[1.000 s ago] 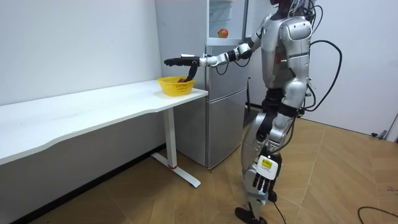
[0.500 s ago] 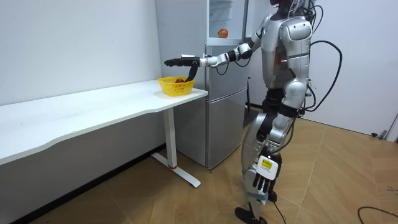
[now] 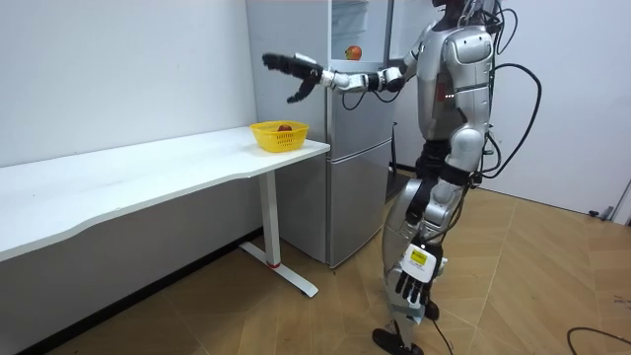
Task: Retrieve from the upper fridge
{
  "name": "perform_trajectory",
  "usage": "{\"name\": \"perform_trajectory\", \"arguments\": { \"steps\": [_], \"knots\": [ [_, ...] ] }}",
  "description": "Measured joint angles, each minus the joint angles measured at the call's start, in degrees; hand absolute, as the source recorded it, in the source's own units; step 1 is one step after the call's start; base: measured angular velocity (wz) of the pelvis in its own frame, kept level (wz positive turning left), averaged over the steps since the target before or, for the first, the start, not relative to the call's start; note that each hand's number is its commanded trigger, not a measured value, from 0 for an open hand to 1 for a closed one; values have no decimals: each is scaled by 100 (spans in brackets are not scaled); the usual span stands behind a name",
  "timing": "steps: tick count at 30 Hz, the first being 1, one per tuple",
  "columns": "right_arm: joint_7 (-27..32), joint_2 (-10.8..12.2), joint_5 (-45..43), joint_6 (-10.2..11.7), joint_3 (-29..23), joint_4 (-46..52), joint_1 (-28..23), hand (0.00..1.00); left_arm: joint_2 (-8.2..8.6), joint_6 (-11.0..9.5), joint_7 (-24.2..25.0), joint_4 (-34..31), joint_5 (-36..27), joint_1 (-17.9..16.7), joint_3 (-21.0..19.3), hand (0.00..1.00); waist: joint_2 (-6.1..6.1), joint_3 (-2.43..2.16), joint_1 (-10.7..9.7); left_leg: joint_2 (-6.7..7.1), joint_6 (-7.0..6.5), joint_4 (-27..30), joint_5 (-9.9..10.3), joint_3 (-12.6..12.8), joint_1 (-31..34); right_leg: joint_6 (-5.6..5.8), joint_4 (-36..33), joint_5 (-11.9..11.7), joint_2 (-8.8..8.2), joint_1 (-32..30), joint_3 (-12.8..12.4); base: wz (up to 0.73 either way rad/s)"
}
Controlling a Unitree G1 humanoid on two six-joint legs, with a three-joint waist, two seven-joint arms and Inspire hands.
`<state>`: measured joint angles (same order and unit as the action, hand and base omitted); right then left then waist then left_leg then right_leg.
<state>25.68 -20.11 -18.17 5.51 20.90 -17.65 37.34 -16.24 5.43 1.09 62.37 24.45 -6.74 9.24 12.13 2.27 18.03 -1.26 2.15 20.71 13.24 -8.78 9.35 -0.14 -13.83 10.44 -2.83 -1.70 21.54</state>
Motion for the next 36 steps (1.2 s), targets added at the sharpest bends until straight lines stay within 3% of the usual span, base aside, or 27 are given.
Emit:
{"name": "perform_trajectory", "arguments": {
  "steps": [3,7,10,13,19,23,25,26,27,32,36],
  "knots": [
    [0,24,13,89,-175,580,-90,0,42,-71,-39,2,-24,-27,-4,0,-75,-18,-165,-14,-2,18,2,55,-19,-2,1,-2,2,5,-47,-9],
    [4,38,262,284,-557,1795,-745,0,212,-94,-47,24,-20,-172,-218,0,-247,-108,-229,-36,-34,-33,21,262,-223,16,13,-44,10,88,-282,-27],
    [9,80,555,357,-756,2511,-1128,0,261,-213,-61,14,-25,-368,-365,0,-376,-177,-411,-53,-44,-168,22,421,-423,25,8,-61,7,137,-448,-31],
    [74,176,867,575,-955,3060,-1520,0,293,-232,-70,22,-22,-528,-424,0,-437,-187,-623,-93,-44,-302,21,580,-689,25,13,-61,33,266,-619,-27],
    [177,319,844,973,-1387,3622,-2177,0,445,-472,-52,121,-20,-608,-512,0,-530,-162,-977,-143,-50,-406,30,845,-978,23,62,-63,100,378,-1000,-28],
    [287,316,861,1120,-1663,3903,-2345,0,483,-615,-119,172,-21,-598,-514,0,-677,-186,-1158,-145,-74,-457,46,1005,-1013,45,46,-77,105,337,-1169,-21],
    [512,314,863,1264,-1856,4108,-2347,0,497,-641,-191,177,-22,-614,-522,0,-793,-229,-1193,-150,-78,-550,43,1153,-1142,51,13,-81,118,285,-1337,-40],
    [624,313,843,1343,-1924,4153,-2355,0,502,-644,-210,185,-23,-631,-533,0,-833,-230,-1244,-153,-79,-607,43,1194,-1208,52,3,-81,127,316,-1390,-27],
    [660,311,818,1350,-1978,4194,-2394,0,510,-650,-213,207,-23,-660,-573,0,-842,-252,-1294,-152,-79,-631,43,1190,-1222,54,9,-79,128,326,-1389,-13],
    [906,312,694,1422,-2361,4267,-2566,0,620,-669,-200,352,-30,-640,-628,0,-939,-213,-1505,-158,-78,-801,41,1293,-1421,67,29,-70,148,406,-1465,-11],
    [998,314,853,1422,-2479,4243,-2580,0,639,-678,-153,417,-135,-654,-604,0,-936,-193,-1590,-165,-79,-906,41,1392,-1564,74,62,-67,170,471,-1568,-15]
  ]
}}
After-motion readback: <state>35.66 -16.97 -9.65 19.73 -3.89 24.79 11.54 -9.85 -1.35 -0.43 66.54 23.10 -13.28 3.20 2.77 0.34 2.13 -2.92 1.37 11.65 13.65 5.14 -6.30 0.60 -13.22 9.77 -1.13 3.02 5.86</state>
